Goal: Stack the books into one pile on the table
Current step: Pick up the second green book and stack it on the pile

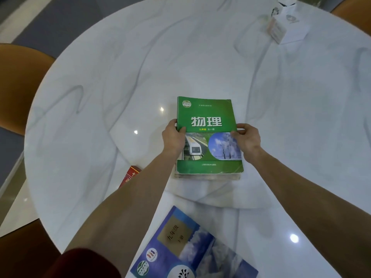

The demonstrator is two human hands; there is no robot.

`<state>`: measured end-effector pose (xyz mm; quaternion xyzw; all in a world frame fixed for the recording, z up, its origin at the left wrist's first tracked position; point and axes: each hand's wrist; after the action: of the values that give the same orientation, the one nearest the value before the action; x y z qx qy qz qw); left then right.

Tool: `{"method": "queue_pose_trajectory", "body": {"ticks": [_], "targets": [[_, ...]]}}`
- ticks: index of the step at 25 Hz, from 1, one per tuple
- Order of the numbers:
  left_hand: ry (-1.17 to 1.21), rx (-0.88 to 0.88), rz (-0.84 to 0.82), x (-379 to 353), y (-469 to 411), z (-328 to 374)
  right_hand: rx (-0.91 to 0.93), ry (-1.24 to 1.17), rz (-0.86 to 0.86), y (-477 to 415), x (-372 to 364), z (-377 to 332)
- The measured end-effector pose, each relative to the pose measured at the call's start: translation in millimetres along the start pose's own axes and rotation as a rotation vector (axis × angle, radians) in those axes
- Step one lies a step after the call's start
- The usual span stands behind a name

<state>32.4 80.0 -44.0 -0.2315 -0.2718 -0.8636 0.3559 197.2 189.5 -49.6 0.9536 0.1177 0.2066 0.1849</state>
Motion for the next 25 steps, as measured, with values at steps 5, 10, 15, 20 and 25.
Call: {"method": "queue_pose_trajectory", "body": {"ticks": [5, 10, 15, 20, 25], "targets": [[-0.185, -0.061, 0.002, -5, -7, -10, 0.062, 0.112, 0.026, 3, -3, 9], [-0.265, -0.047, -0.005, -5, -7, -17, 0.083, 0.184, 0.027, 7, -7, 13], [-0.277, -0.033, -0.053, -5, -10, -19, 0.114, 0.272, 0.036, 8, -10, 15], [-0.235, 0.002, -0.031, -11, -8, -18, 0.129, 0.310, 0.067, 6, -12, 11], [-0.260, 0.036, -0.012, -17, -6, -16, 0.078, 0.256, 0.079, 3, -10, 7]]}}
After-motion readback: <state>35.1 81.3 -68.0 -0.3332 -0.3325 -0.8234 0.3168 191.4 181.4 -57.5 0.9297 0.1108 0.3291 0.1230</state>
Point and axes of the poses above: each hand's wrist, its own y-axis away from the middle knuckle, its own x-axis out of the back of the hand, z = x × y, and after that the axes turned 7 degrees about -y, right-handed
